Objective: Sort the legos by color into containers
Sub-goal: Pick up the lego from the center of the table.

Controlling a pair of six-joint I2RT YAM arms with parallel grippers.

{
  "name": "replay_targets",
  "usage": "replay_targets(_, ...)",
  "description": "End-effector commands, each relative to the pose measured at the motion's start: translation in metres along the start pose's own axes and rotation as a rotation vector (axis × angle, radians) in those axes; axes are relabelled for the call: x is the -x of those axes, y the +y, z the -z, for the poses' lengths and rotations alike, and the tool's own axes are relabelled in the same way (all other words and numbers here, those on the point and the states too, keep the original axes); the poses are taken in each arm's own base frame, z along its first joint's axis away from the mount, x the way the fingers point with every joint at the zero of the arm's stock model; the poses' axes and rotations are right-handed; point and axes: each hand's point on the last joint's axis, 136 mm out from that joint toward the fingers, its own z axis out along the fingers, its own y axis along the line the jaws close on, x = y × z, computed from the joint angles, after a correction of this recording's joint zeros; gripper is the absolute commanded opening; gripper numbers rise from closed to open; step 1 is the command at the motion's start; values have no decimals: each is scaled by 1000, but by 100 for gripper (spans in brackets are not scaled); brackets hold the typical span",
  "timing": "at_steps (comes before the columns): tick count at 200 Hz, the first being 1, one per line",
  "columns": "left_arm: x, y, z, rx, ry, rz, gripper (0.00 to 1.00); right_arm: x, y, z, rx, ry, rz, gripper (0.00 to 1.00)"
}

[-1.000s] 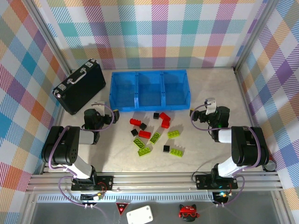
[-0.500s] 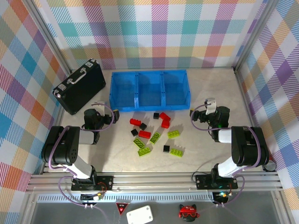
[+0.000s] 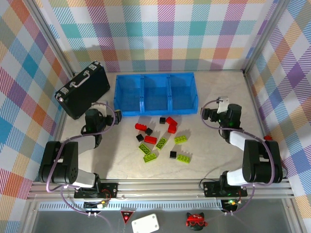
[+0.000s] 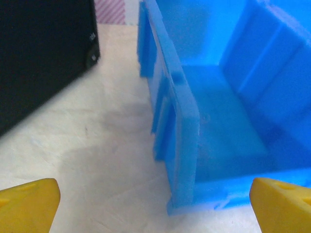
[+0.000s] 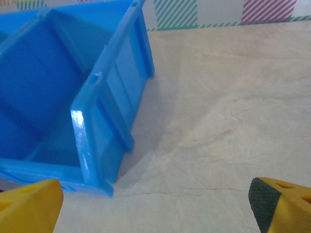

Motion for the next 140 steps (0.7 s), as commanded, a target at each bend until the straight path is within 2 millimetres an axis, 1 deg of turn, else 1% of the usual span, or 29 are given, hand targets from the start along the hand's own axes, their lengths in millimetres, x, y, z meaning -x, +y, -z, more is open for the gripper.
replay_targets(1,6,4,10,68,80,46,100,-6,4,11,-2,108,-92,99)
replay_targets(9,11,4,14,75,94,73,100,-5,5,14,-9,140,-135,100)
replay_targets(30,25,5,29,105,134,153,100,-3,17,23,25,221,-246,94)
replay_targets(56,39,-7,47,72,198,257,100,-9,34,34,63,316,-364,87)
replay_targets(71,41,-14,56,47,259,303,100,-14,48,39,83,366,-386,84)
replay_targets(76,37,-16,61,49,299,315,100,-17,53,41,85,385,-386,83)
replay_targets(102,37,-27,74,12,387,333,100,-28,77,52,96,470,-352,79)
replay_targets(110,37,-32,78,-17,420,326,100,-32,85,55,103,505,-350,75)
replay_targets(124,36,-41,84,-63,474,311,100,-38,99,61,133,566,-355,71)
replay_targets(140,36,-50,91,-115,503,280,100,-46,110,68,139,632,-350,64)
